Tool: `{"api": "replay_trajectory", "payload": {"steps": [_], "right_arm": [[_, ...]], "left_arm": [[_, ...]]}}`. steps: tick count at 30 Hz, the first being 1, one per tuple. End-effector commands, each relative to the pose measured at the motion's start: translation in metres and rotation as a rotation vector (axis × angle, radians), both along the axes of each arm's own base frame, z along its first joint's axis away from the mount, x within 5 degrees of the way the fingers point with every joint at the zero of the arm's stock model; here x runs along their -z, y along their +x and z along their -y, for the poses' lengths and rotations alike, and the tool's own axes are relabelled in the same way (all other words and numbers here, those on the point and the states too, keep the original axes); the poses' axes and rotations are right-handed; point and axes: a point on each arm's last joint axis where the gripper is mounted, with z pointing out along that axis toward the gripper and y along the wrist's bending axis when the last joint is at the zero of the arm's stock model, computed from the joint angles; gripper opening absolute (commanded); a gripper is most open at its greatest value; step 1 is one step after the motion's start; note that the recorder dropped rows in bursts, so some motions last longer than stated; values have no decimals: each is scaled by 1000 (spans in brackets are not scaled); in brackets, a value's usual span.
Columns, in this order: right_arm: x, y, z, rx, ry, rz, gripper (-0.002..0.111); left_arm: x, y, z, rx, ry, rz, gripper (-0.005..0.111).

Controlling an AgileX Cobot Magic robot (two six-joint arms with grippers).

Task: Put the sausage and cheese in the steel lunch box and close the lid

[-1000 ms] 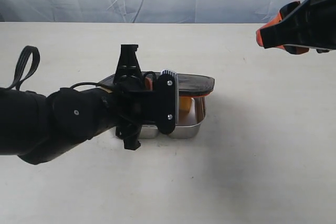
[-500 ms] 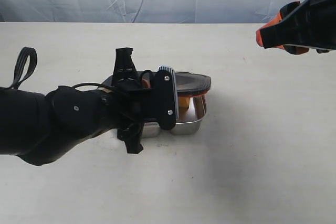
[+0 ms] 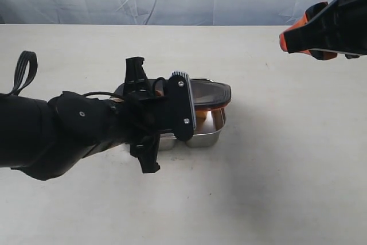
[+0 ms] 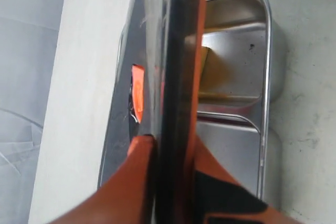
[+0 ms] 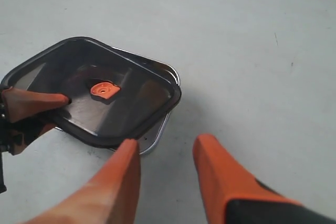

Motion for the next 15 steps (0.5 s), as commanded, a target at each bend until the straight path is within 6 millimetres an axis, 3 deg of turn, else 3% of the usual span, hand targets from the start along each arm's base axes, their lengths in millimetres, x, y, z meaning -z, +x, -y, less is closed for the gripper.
{"api": "replay_trajectory", "payload": {"steps": [1, 4, 11, 15], "right_arm": [[-2, -1, 2, 1, -1, 1, 36], [-1, -3, 2, -4, -10, -17, 36], [2, -6, -1, -18, 17, -94, 36], [34, -3, -8, 16, 78, -207, 36]], "left_arm": [[11, -10, 5, 51, -26, -122, 24], [11, -11, 4, 22, -50, -152, 39], [11, -11, 4, 21, -50, -152, 41], [11, -11, 4, 17, -53, -155, 41]]}}
